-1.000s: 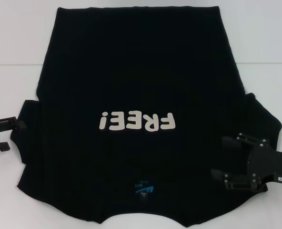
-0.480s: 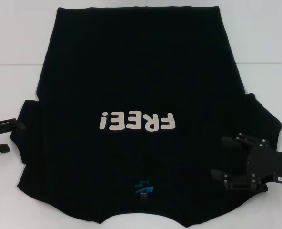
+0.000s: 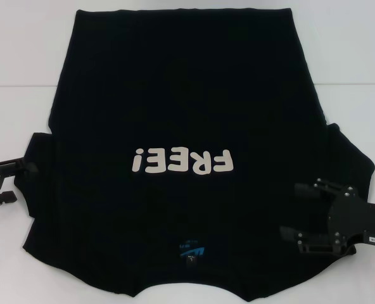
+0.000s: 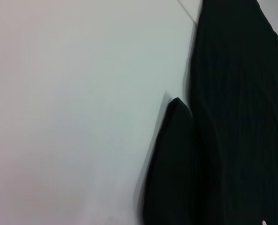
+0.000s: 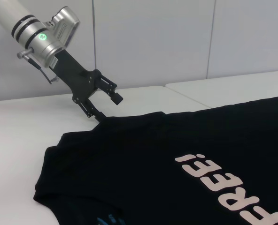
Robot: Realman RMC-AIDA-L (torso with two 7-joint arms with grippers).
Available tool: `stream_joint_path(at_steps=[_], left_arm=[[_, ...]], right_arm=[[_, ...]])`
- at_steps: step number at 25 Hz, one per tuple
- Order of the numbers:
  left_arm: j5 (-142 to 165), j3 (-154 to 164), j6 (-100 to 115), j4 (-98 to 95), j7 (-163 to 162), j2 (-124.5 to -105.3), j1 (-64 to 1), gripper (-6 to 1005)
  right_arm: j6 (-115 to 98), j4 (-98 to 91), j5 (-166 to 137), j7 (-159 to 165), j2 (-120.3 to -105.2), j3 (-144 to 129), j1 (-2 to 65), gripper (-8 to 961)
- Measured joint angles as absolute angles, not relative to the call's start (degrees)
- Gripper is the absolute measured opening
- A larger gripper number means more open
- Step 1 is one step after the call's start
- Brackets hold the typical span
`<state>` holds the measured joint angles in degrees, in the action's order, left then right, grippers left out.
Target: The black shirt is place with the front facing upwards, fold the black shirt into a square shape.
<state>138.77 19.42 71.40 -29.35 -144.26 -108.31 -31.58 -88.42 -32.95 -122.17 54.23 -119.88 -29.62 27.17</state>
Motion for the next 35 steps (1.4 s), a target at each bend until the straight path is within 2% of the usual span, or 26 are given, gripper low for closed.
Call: stream_joint_path(at_steps=[12, 20, 28, 33, 35], left_arm=[[138.8, 19.5, 71.3, -29.2, -144.0, -109.63, -31.9, 919], [139.0, 19.7, 71.4, -27.9, -142.8, -109.72, -33.3, 919], [139.2, 21.1, 72.5, -28.3, -141.9, -109.34, -33.8, 875], [139.4, 22.3, 71.8, -28.4, -142.0, -109.31, -33.8, 682], [139.5, 23.2, 71.5, -28.5, -142.1, -109.30, -33.9, 638]], right_arm=[[-88.7, -32.8, -122.2, 54.2, -119.88, -29.6, 27.2, 941], [-88.8, -32.8, -122.2, 54.2, -119.88, -29.6, 27.1, 941], [-88.9, -32.8, -122.2, 54.2, -119.88, -29.6, 27.0, 941], [-88.9, -32.8, -122.2, 54.2, -119.88, -29.6, 27.1, 940], [-88.9, -32.8, -122.2, 54.2, -119.88, -29.6, 27.1, 940]])
